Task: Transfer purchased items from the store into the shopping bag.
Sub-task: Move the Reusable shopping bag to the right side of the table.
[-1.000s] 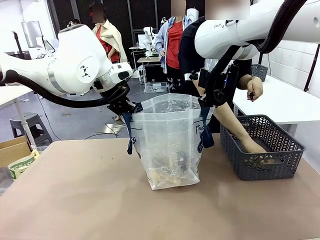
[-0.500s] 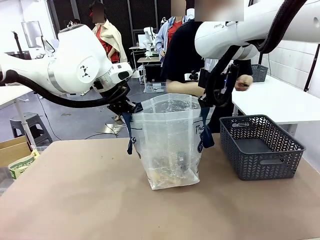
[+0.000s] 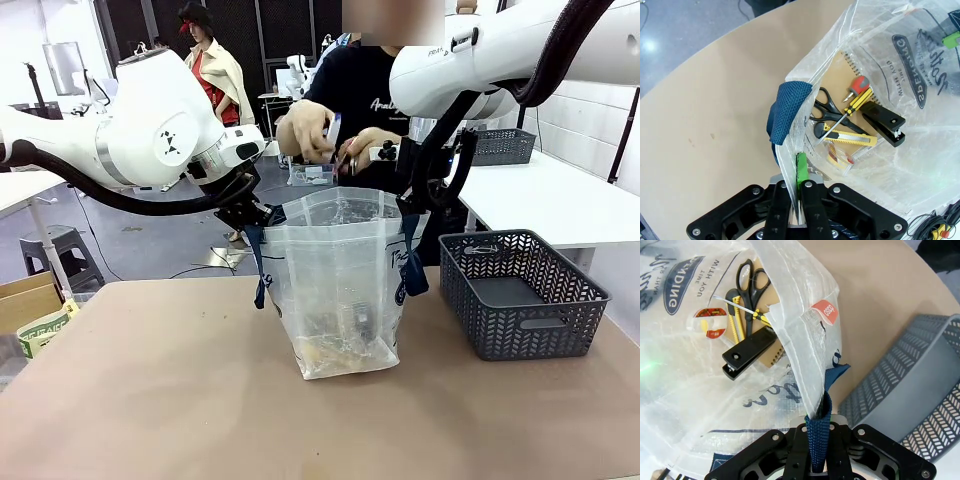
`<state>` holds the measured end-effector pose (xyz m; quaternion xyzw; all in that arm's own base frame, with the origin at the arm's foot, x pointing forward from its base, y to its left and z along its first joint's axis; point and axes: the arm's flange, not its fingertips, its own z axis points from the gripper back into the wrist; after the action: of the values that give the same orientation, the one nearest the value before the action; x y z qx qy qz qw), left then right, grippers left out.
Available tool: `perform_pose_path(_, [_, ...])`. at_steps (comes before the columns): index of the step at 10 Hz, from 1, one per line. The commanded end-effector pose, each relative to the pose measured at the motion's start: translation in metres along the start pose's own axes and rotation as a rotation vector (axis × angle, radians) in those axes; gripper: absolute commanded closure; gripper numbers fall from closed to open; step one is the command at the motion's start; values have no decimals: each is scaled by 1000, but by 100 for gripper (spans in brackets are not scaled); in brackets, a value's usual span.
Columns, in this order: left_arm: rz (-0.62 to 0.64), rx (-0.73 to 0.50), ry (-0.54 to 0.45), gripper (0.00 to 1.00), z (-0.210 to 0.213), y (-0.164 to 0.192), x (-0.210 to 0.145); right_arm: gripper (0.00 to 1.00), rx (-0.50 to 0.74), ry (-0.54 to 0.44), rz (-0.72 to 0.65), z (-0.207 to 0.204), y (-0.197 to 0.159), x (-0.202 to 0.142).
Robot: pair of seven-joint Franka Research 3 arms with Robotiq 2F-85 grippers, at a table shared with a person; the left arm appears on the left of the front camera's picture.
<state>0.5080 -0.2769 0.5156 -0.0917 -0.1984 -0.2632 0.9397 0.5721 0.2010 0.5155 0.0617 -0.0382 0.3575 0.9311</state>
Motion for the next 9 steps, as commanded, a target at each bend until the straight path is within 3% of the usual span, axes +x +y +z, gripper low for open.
perform_pose_path(1, [5,8,-1,100,0,1,0,100,0,0,-4,0,-1,-1])
perform_pose_path(9, [5,8,-1,100,0,1,0,100,0,0,-4,0,-1,-1])
